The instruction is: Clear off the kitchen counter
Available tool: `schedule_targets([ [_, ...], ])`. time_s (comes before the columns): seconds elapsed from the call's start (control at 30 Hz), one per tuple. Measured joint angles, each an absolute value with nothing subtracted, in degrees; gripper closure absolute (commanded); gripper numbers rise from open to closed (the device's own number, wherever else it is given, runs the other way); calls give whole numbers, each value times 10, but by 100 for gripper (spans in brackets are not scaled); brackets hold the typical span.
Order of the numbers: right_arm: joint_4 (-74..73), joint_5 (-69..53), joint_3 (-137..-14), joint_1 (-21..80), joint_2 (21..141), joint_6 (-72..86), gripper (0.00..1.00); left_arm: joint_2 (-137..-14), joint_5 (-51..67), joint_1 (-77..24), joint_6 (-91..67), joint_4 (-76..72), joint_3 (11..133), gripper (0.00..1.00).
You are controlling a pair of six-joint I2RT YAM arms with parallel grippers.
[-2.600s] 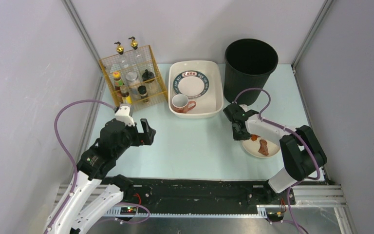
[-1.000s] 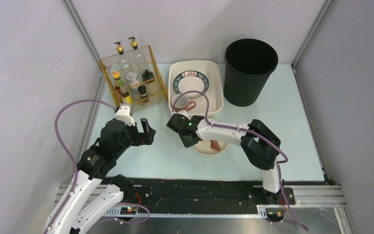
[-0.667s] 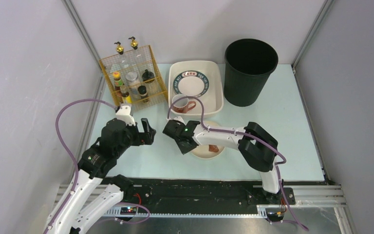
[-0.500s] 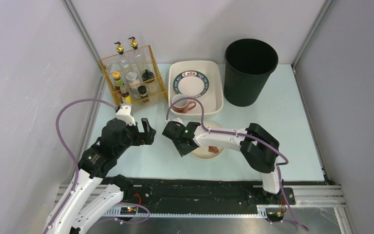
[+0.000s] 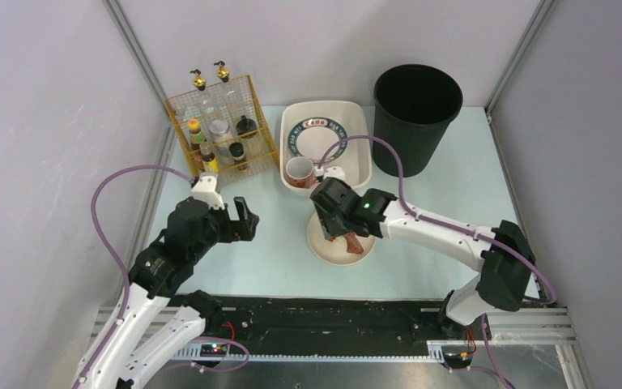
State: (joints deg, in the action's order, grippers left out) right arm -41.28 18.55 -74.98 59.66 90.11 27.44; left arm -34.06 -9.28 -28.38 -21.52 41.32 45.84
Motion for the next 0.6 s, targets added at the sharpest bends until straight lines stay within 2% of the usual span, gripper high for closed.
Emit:
schedule_targets([
  [0.2, -402, 183, -665, 520, 835, 274, 44, -313, -93, -284, -215, 413, 458, 2],
  [0.43, -349, 106, -559, 414, 738, 275, 40, -274, -101, -284, -214, 413, 458, 2],
  [0.6, -308, 50, -518, 380, 727, 283, 39, -221, -121, -284, -215, 413, 458, 2],
])
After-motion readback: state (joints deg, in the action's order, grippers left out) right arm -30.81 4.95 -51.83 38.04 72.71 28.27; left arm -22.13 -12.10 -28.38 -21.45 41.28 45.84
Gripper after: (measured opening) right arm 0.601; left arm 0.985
